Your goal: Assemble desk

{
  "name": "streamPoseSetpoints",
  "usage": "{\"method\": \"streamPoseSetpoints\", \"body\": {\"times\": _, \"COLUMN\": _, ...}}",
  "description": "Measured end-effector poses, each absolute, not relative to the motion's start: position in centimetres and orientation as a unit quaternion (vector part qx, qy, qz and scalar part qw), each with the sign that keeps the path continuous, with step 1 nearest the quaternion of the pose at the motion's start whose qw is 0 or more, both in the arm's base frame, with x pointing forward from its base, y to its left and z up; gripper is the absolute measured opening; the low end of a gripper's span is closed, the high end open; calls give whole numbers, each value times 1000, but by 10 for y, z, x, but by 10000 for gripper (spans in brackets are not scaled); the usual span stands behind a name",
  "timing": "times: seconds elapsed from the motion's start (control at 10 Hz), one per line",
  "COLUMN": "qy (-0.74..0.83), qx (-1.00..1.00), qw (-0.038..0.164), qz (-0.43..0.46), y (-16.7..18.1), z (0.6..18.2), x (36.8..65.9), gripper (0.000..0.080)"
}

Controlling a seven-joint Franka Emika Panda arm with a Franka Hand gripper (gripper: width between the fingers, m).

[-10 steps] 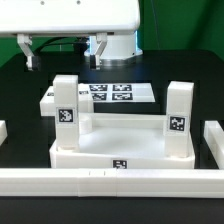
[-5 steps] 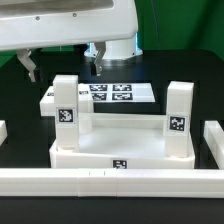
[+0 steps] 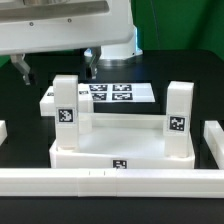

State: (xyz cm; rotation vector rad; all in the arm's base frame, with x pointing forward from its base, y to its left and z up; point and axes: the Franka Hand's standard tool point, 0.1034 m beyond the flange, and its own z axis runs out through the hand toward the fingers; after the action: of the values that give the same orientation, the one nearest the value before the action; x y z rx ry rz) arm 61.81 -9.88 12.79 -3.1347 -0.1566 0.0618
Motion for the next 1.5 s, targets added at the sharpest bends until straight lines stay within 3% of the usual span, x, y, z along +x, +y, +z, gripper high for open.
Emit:
{"method": "streamPoseSetpoints", "body": {"times": 0.3, "qy": -60, "qx": -998, "qw": -15, "qz": -14, "y": -94, "z": 127, "x": 633, "gripper": 649}}
{"method": "streamPoseSetpoints", "body": {"times": 0.7, "qy": -54, "qx": -998, "qw": -9, "qz": 0, "y": -101, "z": 119, "x": 624, "gripper": 629}}
{"method": "streamPoseSetpoints", "body": {"times": 0.8, "qy": -53, "qx": -999, "qw": -9, "qz": 2, "y": -101, "z": 118, "x": 622, "gripper": 424}}
{"method": "streamPoseSetpoints", "body": {"times": 0.9, "qy": -54, "qx": -999, "qw": -9, "qz": 2, "y": -101, "z": 118, "x": 622, "gripper": 424}}
{"method": "streamPoseSetpoints", "body": {"times": 1.0, "qy": -54, "qx": -999, "qw": -9, "qz": 3, "y": -101, "z": 117, "x": 622, "gripper": 289}}
{"method": "streamPoseSetpoints", "body": {"times": 1.5, "qy": 2, "qx": -1000, "qw": -9, "qz": 1, "y": -99, "z": 117, "x": 622, "gripper": 289}}
